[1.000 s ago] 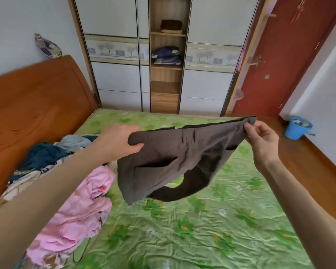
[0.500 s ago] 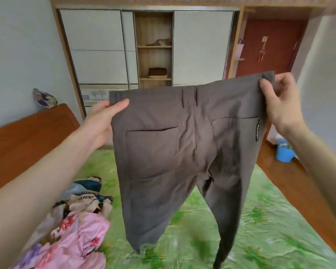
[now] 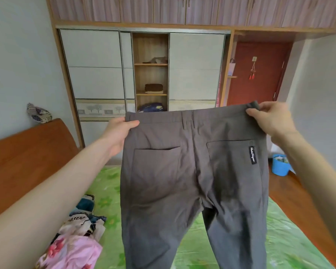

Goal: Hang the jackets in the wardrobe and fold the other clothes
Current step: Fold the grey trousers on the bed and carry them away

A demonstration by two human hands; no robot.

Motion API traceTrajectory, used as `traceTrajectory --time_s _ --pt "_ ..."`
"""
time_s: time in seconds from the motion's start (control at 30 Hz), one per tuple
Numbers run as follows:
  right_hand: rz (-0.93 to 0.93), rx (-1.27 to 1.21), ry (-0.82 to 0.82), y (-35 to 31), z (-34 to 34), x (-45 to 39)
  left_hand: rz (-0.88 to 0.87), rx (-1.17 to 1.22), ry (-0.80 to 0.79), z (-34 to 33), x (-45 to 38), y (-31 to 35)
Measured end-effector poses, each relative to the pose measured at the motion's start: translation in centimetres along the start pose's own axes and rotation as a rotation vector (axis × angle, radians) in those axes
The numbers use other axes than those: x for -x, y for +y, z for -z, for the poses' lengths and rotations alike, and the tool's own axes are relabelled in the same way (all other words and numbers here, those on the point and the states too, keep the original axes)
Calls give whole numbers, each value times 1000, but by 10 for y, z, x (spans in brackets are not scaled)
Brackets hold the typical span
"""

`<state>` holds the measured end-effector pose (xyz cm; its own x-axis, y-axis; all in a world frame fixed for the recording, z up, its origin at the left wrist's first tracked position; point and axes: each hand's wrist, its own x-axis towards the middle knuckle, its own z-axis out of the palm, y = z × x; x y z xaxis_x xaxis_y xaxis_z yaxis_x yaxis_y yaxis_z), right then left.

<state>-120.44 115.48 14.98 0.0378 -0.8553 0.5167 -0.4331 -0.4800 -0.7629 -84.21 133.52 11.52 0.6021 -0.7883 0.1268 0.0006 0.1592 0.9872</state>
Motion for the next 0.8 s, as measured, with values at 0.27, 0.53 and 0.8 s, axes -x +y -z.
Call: traceTrajectory --time_s 0.27,0.53,0.8 --pt "306 13 208 -13 -54 63 -30 52 21 -61 13 -18" --pt "397 27 164 -39 -108 124 -361 -185 1 -122 64 -51" --pt "128 -561 -354 -41 -105 150 -150 168 -150 -113 79 -61"
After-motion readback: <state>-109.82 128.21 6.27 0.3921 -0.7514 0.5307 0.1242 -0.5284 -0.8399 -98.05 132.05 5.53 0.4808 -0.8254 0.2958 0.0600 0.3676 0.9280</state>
